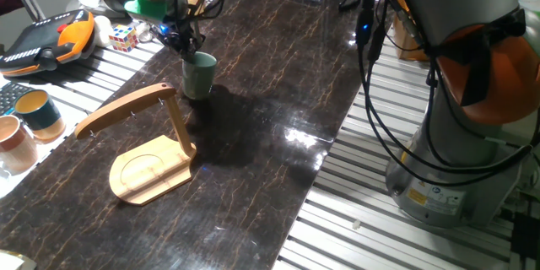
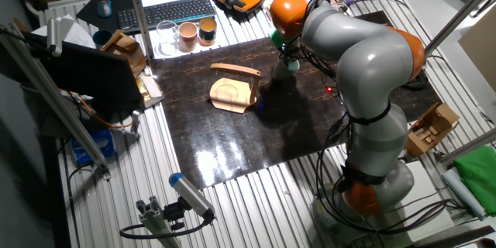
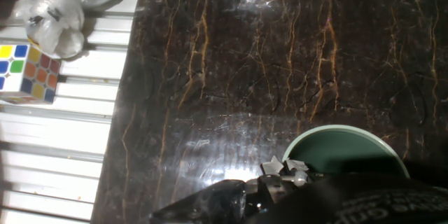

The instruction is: Take the cup off the cup rack

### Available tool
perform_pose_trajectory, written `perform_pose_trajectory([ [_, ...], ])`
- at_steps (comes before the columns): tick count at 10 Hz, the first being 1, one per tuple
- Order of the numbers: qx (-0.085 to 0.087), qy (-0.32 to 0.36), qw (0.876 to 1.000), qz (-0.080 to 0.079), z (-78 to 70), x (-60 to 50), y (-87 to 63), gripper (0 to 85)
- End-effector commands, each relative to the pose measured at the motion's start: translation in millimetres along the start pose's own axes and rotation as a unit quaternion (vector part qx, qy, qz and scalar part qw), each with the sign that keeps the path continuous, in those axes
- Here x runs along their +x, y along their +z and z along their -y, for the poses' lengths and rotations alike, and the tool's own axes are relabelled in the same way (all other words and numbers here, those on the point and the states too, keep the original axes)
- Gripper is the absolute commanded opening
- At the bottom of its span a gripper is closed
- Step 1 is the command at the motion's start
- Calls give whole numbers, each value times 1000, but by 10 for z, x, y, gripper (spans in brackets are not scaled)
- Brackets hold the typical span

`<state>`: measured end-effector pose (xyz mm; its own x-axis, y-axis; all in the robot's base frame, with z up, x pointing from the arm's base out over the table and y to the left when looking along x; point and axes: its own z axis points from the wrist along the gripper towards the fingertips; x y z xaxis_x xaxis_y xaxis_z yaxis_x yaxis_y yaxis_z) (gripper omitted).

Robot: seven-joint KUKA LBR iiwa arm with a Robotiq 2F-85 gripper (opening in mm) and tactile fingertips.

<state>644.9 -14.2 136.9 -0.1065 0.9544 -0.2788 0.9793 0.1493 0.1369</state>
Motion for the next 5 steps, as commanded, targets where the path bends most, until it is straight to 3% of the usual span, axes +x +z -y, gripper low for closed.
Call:
perform_pose_trajectory([
  [1,0,0,1000,1,1,4,23,10],
  [5,2,-1,1000,-1,-5,27,60,10],
])
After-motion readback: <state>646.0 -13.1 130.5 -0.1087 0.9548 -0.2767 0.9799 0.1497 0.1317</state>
